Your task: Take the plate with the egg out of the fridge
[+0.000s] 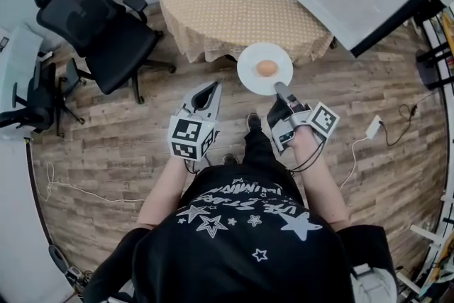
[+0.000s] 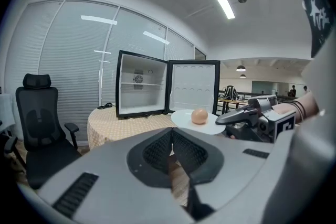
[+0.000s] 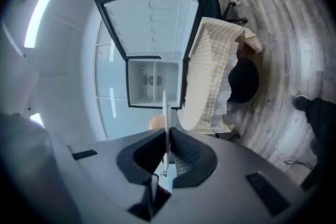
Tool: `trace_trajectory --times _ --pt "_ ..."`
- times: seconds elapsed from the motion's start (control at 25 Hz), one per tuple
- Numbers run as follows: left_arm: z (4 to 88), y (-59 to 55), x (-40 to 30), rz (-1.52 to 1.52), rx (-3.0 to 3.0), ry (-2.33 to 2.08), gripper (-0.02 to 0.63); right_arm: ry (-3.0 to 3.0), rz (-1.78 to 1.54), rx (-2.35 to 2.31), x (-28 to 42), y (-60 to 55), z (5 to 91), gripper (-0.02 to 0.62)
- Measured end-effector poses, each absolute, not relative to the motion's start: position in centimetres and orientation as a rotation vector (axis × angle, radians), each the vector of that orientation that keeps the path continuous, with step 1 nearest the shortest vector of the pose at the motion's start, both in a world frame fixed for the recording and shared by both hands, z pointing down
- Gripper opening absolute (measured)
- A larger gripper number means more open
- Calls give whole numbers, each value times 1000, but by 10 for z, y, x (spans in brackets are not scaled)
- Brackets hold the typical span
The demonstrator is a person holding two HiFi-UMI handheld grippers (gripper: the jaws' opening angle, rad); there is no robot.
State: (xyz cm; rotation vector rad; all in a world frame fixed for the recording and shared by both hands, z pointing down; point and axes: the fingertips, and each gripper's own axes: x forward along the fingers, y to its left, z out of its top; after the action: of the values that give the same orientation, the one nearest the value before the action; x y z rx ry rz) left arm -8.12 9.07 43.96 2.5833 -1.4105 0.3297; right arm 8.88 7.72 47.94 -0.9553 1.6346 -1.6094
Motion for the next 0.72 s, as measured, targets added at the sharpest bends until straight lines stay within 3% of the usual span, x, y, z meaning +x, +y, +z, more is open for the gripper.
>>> trace_trajectory --times 0.72 --pt "440 95 -73 298 2595 -1349 9 1653 -1622 -1019 86 95 479 38"
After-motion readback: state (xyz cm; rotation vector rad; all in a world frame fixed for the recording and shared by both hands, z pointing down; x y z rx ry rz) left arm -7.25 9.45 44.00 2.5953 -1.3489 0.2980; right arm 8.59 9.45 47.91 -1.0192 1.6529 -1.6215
